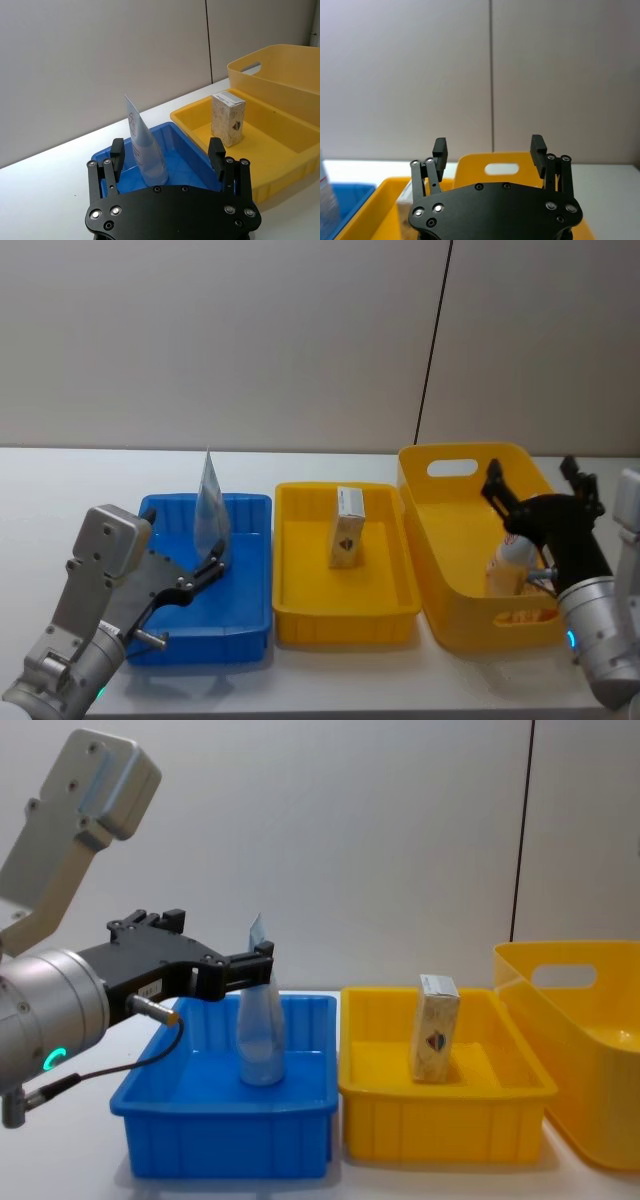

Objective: Bimanual collaborative sorting of washing and personal care products

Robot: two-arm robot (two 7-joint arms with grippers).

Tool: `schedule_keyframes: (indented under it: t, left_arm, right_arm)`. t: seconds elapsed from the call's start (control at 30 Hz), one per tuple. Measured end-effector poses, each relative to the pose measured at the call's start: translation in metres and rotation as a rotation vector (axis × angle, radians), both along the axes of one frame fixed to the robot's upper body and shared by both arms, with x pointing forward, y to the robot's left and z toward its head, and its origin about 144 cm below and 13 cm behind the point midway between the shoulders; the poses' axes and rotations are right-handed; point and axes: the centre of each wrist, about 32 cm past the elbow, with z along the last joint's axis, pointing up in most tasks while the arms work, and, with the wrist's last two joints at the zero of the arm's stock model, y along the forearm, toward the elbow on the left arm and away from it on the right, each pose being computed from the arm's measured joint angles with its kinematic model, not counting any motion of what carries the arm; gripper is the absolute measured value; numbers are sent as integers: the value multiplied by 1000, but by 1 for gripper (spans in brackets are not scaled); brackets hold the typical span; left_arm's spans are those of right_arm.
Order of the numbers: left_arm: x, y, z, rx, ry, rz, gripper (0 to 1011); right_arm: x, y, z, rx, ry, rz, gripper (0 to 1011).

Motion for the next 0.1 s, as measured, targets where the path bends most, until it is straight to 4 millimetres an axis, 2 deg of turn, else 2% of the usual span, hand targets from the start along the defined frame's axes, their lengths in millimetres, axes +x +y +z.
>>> schedule_keyframes:
  t: [0.1]
  left_arm:
    - [0, 0, 0, 0, 0, 0, 1001]
  right_arm:
    - [-7, 2, -3, -18, 34, 45, 1003]
